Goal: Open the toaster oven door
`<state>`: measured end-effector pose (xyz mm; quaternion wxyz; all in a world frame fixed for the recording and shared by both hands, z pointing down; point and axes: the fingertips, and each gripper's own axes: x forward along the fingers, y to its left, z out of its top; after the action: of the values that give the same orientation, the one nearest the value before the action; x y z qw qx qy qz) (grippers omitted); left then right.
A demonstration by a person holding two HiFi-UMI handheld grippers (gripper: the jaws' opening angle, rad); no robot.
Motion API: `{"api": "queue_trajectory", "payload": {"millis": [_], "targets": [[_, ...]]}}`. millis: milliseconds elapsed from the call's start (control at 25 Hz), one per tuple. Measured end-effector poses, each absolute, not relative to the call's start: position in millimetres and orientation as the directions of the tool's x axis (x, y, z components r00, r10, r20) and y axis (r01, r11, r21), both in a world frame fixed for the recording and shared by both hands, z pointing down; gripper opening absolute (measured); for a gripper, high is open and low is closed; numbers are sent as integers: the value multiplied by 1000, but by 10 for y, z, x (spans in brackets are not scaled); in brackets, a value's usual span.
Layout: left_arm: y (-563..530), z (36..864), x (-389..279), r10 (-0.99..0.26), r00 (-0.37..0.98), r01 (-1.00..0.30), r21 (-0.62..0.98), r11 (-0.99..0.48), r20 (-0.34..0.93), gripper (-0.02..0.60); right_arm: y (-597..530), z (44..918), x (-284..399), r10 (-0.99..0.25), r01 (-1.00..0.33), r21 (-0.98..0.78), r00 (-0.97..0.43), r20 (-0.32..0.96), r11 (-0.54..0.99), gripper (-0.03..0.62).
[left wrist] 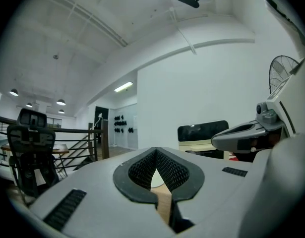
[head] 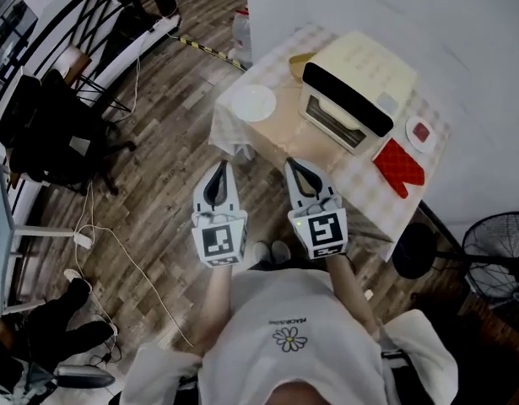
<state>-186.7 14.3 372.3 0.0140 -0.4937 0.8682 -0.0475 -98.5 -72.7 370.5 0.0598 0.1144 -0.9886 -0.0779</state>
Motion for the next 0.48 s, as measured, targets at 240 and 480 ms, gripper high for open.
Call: {"api": "queue_trajectory", "payload": {"millis": [240,480], "targets": [[-449,3702,-1583,-913,-409,-906,-124,405,4,17,-1218,3717,-571,-347,-331,161,-934,82,930,9],[-1061,3596,-1222,-966,-256,-957,-137,256,-21,17,-1662,3685,-67,-513,-501,144,-856,65,853,10]]}}
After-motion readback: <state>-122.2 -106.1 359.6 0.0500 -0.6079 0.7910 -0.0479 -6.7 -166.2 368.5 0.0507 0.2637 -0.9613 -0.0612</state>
